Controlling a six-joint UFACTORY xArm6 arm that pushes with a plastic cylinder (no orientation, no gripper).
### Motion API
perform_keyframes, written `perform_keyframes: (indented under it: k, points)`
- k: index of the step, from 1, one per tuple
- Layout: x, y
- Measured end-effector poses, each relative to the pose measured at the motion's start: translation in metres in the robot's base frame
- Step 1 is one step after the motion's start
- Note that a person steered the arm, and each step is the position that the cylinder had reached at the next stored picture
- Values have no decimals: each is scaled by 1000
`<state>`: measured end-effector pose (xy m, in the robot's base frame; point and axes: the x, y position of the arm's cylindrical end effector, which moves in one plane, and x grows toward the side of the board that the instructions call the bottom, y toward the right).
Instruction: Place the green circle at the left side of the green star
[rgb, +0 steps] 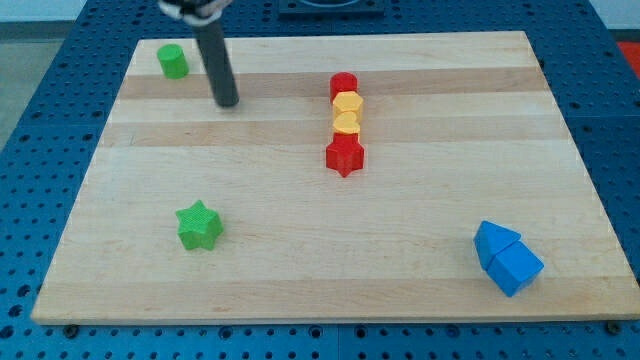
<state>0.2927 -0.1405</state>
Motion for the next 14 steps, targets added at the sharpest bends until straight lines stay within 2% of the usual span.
perform_keyframes:
  k: [1, 2, 3, 4, 5, 6, 7, 8, 11, 12, 13, 14]
  points:
    - [-68, -11]
    - [-92, -57]
    - [-86, -91]
    - [-46, -68]
    - [-24, -53]
    - [-36, -57]
    - [-74, -82]
    - [-61, -100]
    - [42, -63]
    - [66, -33]
    - [68, 0]
    - [70, 2]
